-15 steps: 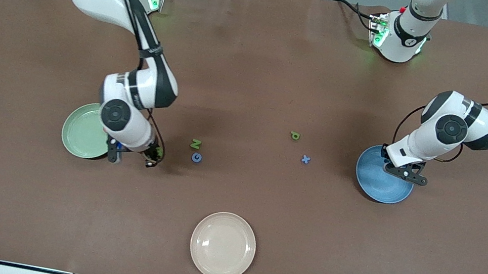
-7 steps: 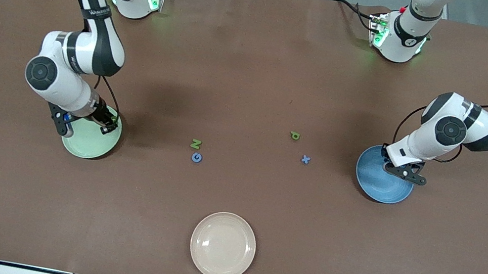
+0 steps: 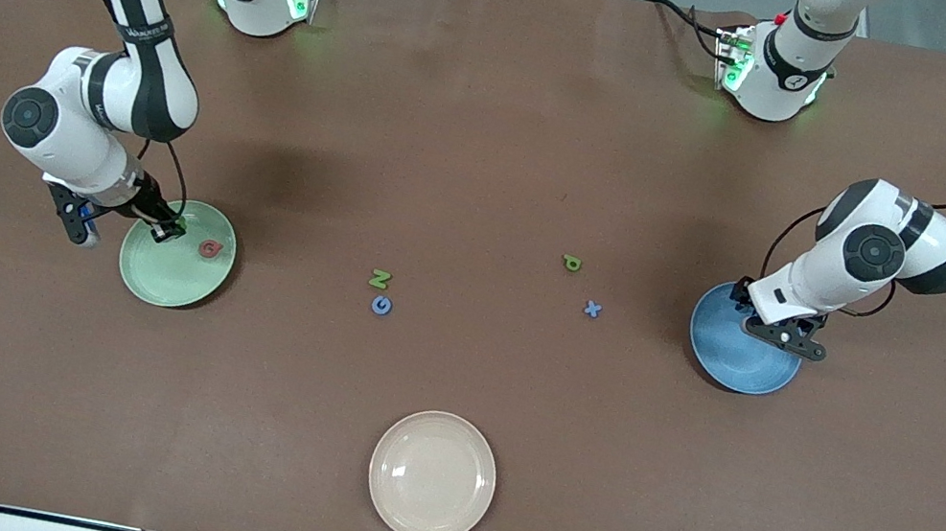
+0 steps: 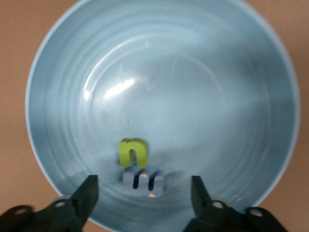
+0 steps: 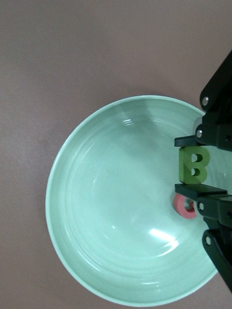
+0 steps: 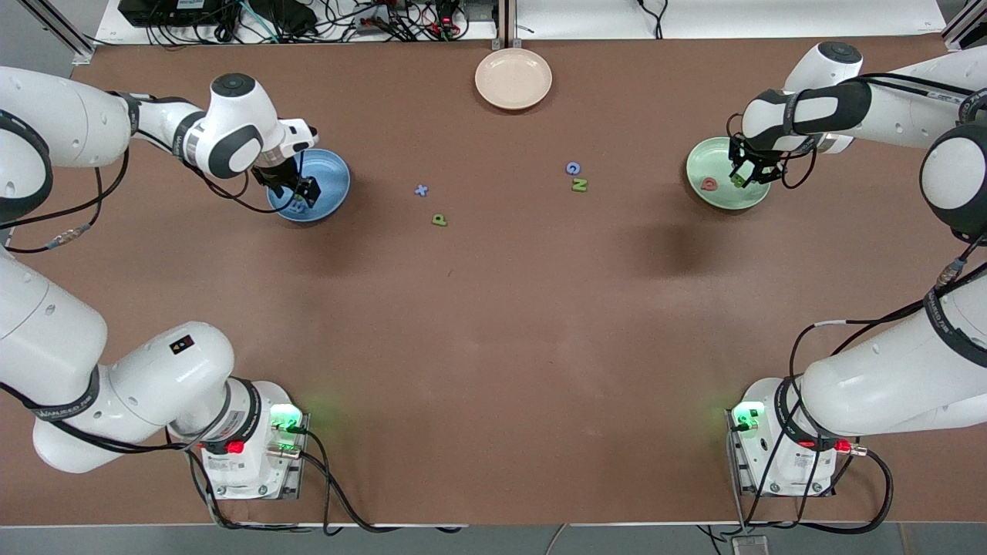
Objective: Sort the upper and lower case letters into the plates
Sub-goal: 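Grasp the blue x with the left gripper while the right gripper grasps the N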
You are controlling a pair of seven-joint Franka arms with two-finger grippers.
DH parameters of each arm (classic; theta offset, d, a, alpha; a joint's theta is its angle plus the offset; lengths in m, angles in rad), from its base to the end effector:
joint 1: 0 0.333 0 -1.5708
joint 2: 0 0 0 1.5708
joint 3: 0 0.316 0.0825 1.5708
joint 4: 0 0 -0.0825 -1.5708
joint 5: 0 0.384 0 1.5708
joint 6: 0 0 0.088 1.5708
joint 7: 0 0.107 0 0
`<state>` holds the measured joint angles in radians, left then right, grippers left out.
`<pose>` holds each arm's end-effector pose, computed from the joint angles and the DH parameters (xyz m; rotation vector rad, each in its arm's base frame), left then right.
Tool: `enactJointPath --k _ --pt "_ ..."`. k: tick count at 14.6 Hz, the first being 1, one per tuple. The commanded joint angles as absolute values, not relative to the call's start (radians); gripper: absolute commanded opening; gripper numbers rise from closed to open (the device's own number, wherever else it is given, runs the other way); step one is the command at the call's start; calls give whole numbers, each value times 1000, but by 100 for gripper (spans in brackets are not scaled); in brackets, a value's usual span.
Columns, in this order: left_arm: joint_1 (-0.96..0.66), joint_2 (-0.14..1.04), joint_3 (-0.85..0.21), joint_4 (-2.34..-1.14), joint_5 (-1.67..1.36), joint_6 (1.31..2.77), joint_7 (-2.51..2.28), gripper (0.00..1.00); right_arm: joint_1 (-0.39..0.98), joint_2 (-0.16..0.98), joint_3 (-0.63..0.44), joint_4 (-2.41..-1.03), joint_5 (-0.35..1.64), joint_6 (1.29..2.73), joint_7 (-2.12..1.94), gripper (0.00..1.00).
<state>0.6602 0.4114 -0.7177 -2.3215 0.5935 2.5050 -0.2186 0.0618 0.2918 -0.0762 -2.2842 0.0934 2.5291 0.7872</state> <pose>0.5055 -0.0483 0.1983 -3.0381 0.4703 0.0835 0.5282 -0.0093 0.2214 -2.8340 1.3282 0.0833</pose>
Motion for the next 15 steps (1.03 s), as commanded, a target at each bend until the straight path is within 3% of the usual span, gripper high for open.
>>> enactJointPath --k 1,3,4,5,6,9,13,15 --pt "673 373 -788 -2293 597 2423 -250 100 45 333 -57 -2306 81 2583 781 2" --pt "673 373 -846 -2243 565 2344 -300 100 44 362 -57 -2299 81 2588 781 6" --pt "670 379 -885 -2211 536 2324 -345 100 43 361 -57 -2299 81 2579 781 27" --pt "660 388 -912 -2183 513 2310 -394 100 41 359 -57 -2298 81 2576 781 70" --pt "638 397 -925 -2157 499 2301 -446 100 40 359 -55 -2298 83 2574 785 99" --pt "528 460 -925 -2077 477 2299 -638 100 52 342 -49 -2252 95 2505 822 100" --pt "401 598 -919 -1959 491 2301 -857 100 144 333 -43 -2038 98 2203 1047 100" --pt "316 659 -876 -1899 514 2304 -972 100 228 337 -43 -1993 103 2201 1197 100"
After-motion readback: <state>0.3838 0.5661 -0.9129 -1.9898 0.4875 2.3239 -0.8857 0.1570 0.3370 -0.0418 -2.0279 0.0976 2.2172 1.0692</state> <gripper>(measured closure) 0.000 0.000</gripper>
